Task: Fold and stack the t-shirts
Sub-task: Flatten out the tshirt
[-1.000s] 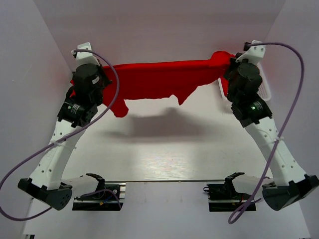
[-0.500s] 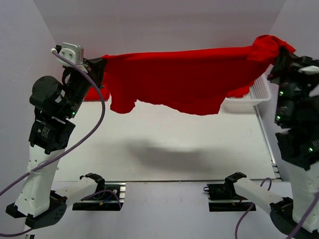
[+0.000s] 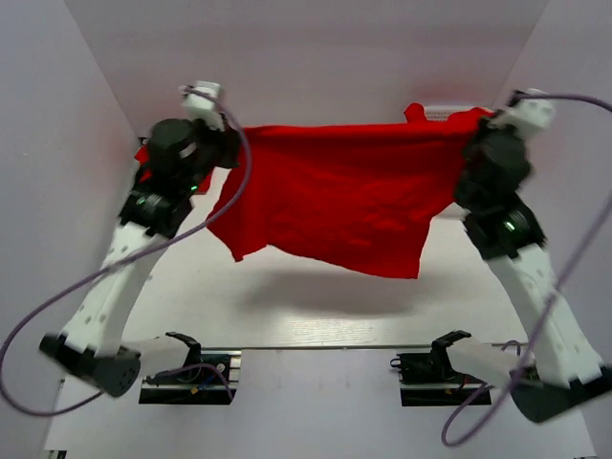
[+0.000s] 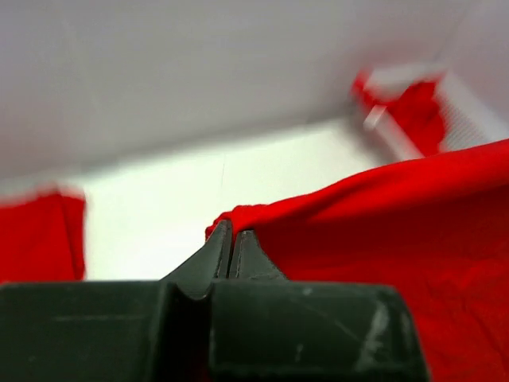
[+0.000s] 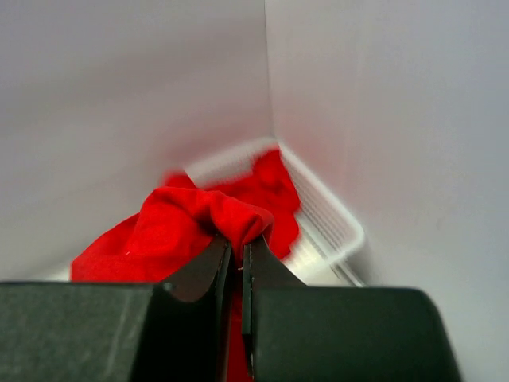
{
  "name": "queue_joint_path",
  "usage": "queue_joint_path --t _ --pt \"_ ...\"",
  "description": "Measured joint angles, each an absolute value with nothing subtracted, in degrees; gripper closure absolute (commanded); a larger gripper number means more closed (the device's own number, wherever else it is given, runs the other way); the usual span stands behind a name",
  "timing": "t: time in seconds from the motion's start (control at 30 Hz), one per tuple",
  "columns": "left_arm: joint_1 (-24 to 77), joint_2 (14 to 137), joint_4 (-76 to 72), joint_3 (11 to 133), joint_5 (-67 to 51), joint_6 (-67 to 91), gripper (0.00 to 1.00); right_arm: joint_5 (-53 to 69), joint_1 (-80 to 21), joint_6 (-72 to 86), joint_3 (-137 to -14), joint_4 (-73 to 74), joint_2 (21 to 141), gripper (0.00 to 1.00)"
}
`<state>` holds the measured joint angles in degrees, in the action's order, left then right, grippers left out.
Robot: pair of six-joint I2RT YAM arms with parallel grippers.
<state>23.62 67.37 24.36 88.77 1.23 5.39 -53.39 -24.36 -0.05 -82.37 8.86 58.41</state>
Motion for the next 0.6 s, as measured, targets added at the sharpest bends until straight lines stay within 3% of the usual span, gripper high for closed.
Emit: queue_joint_path --t 0.17,0.3,0.43,0.6 --pt "22.9 82.2 24.8 80.2 3.5 8.4 1.0 -52.5 -22.4 4.8 -78.9 12.0 75.9 1.0" --pt "21.7 99.5 26.9 81.3 4.7 9.7 1.0 -47.9 -21.2 4.8 -79.7 12.9 92.1 1.0" --pt "19.5 114.7 28.5 89.1 5.7 10.2 1.0 -44.1 -20.2 3.5 -90.2 15.6 109.8 1.0" --pt "17.2 122.6 28.3 95.7 5.7 10.1 1.0 -41.9 -19.0 2.5 -104.6 17.5 123.2 1.0"
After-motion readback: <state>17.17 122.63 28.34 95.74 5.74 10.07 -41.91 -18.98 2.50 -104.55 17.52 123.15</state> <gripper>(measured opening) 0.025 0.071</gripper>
